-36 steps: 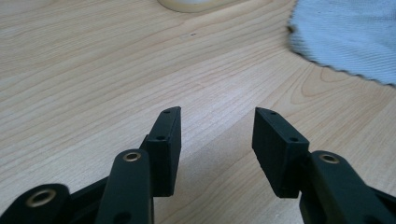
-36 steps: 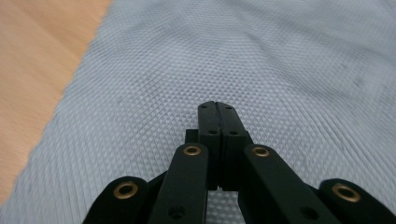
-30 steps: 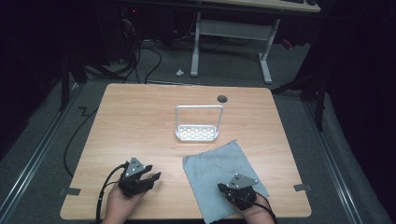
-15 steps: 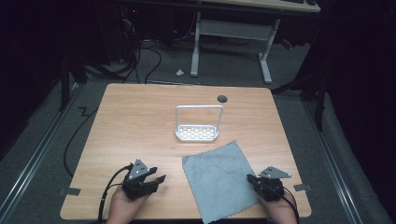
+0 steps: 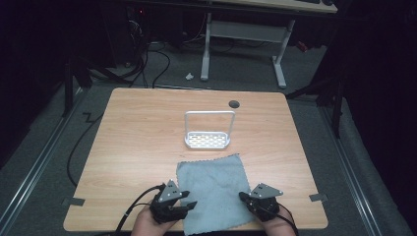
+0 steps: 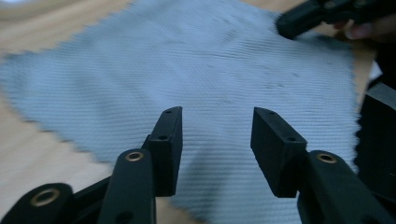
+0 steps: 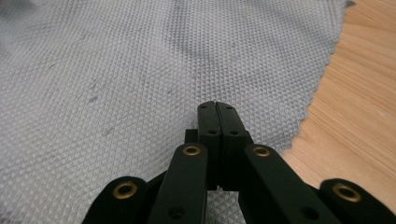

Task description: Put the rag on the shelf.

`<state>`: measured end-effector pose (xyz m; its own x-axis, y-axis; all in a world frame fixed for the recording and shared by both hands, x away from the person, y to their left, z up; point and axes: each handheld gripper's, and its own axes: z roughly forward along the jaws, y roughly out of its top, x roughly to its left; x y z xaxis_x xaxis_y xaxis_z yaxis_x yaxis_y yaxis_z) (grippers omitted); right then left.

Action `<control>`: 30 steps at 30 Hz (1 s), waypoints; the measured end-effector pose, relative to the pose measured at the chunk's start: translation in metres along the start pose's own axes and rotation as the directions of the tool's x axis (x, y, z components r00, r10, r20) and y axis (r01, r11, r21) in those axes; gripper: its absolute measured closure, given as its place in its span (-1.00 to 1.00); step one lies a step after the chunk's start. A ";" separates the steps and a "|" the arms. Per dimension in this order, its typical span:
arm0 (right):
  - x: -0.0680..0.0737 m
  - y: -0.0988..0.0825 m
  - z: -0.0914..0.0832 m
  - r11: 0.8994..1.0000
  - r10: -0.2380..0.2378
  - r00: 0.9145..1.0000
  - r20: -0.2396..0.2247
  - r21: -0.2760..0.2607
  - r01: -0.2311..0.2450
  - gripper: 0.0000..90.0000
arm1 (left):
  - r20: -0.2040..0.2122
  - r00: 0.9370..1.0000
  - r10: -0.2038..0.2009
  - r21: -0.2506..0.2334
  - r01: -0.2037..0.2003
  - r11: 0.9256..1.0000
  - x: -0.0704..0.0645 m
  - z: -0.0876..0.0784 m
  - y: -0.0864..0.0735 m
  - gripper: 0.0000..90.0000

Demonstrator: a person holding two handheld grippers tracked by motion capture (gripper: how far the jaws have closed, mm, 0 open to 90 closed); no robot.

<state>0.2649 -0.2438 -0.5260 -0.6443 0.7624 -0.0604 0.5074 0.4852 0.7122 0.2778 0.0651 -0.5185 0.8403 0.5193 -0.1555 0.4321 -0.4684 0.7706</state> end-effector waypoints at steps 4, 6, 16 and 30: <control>0.000 -0.002 -0.001 1.000 -0.001 1.000 -0.018 -0.006 0.001 1.00 | -0.038 0.997 0.070 0.082 -0.067 0.994 -0.011 0.014 -0.002 0.38; -0.001 -0.002 -0.001 1.000 0.006 1.000 -0.026 -0.006 -0.007 1.00 | -0.054 0.995 0.086 0.077 -0.081 0.994 -0.010 0.013 -0.003 0.42; 0.013 0.003 0.002 0.999 -0.037 0.997 -0.073 -0.006 0.037 0.98 | -0.127 0.991 0.043 0.089 -0.032 0.996 0.012 -0.006 -0.011 0.46; -0.009 0.027 0.011 0.998 -0.014 1.000 0.023 -0.059 0.015 0.73 | -0.176 0.984 -0.029 0.023 0.033 0.999 0.049 -0.008 0.005 0.32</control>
<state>0.2906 -0.2328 -0.5137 -0.6377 0.7654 -0.0861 0.4630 0.4703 0.7513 0.3183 0.0941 -0.5171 0.7570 0.6500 -0.0667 0.4675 -0.4675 0.7503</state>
